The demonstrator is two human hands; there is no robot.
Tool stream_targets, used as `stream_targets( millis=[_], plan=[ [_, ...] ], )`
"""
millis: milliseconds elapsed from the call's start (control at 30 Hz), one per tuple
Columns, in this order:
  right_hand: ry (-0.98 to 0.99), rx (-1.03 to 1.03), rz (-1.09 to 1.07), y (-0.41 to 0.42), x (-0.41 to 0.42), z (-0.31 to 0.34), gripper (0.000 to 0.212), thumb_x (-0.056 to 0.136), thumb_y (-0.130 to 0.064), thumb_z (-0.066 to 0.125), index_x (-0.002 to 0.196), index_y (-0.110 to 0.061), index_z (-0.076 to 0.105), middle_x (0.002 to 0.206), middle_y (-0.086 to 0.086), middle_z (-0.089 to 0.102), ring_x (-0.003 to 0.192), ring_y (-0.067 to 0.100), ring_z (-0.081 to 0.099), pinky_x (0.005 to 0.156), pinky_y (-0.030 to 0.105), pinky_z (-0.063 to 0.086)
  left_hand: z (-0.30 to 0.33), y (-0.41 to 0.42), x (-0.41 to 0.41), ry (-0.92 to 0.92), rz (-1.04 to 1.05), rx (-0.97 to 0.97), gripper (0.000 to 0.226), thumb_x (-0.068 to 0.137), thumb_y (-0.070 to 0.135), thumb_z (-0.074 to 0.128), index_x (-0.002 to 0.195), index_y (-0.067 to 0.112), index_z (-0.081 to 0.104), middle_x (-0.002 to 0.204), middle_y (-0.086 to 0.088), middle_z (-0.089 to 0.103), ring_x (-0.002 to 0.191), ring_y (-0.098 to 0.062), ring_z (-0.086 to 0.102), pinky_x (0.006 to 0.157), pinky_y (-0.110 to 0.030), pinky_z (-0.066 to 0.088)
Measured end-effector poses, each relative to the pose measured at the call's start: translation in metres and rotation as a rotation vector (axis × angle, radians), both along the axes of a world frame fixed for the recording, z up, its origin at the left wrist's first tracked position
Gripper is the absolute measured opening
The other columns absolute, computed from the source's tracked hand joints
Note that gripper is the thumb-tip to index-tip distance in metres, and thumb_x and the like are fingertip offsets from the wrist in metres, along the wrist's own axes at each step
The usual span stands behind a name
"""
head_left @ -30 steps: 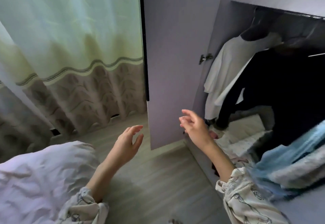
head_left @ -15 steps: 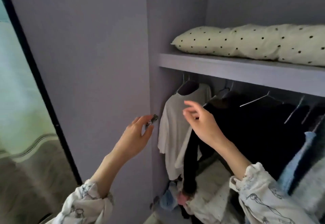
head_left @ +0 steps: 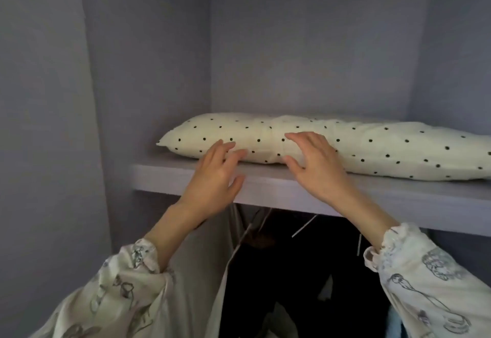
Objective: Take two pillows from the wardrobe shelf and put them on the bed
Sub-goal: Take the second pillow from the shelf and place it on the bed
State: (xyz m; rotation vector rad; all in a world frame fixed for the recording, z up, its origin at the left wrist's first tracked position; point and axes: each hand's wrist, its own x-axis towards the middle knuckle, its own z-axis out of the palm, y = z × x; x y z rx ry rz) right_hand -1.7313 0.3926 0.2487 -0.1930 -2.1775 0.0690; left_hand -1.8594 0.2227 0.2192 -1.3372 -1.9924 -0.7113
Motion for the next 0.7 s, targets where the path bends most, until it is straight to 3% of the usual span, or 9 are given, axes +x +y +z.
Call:
stream_targets(
  millis=[133, 233, 400, 500, 700],
  plan=[
    [-0.284, 0.132, -0.312, 0.031, -0.03, 0.023, 0.08, 0.082, -0.054, 0.054, 0.146, -0.031, 0.014, 0.155, 0.0, 0.017, 0.143, 0.02, 0.007, 0.113, 0.052, 0.0, 0.042, 0.047, -0.049, 0.021, 0.034, -0.124, 0.072, 0.086, 0.041, 0.053, 0.145, 0.029, 0.015, 0.156, -0.006, 0.008, 0.143, -0.025, -0.006, 0.112, -0.053, -0.004],
    [-0.395, 0.137, -0.417, 0.049, -0.046, 0.028, 0.094, 0.074, -0.062, 0.058, 0.145, -0.038, 0.001, 0.156, -0.006, 0.011, 0.143, 0.018, 0.005, 0.11, 0.057, 0.001, 0.063, 0.07, -0.081, 0.09, 0.11, -0.327, 0.089, 0.075, 0.053, 0.061, 0.144, 0.037, 0.007, 0.155, 0.0, 0.014, 0.143, -0.021, 0.003, 0.11, -0.06, -0.004],
    [-0.366, 0.153, -0.47, 0.055, -0.057, 0.039, 0.079, 0.068, -0.066, 0.059, 0.135, -0.038, 0.028, 0.136, -0.006, 0.044, 0.125, 0.024, 0.04, 0.101, 0.055, 0.023, 0.07, 0.082, -0.096, 0.236, 0.097, -0.274, 0.074, 0.069, 0.052, 0.064, 0.134, 0.04, 0.031, 0.126, 0.0, 0.053, 0.117, -0.024, 0.047, 0.104, -0.051, 0.023],
    [-0.347, 0.189, -0.482, 0.051, -0.055, 0.031, 0.068, 0.071, -0.06, 0.056, 0.131, -0.035, 0.036, 0.126, -0.003, 0.051, 0.117, 0.026, 0.046, 0.099, 0.05, 0.026, 0.068, 0.078, -0.09, 0.287, 0.1, -0.263, 0.064, 0.069, 0.058, 0.063, 0.126, 0.036, 0.042, 0.113, -0.001, 0.059, 0.105, -0.026, 0.055, 0.095, -0.043, 0.03],
    [-0.332, 0.166, -0.434, 0.035, -0.034, 0.029, 0.066, 0.069, -0.054, 0.06, 0.128, -0.032, 0.038, 0.122, -0.004, 0.052, 0.114, 0.024, 0.045, 0.093, 0.048, 0.03, 0.072, 0.056, -0.058, 0.375, 0.109, -0.25, 0.052, 0.074, 0.059, 0.058, 0.115, 0.029, 0.05, 0.098, -0.002, 0.064, 0.089, -0.027, 0.059, 0.075, -0.033, 0.035]
  ],
)
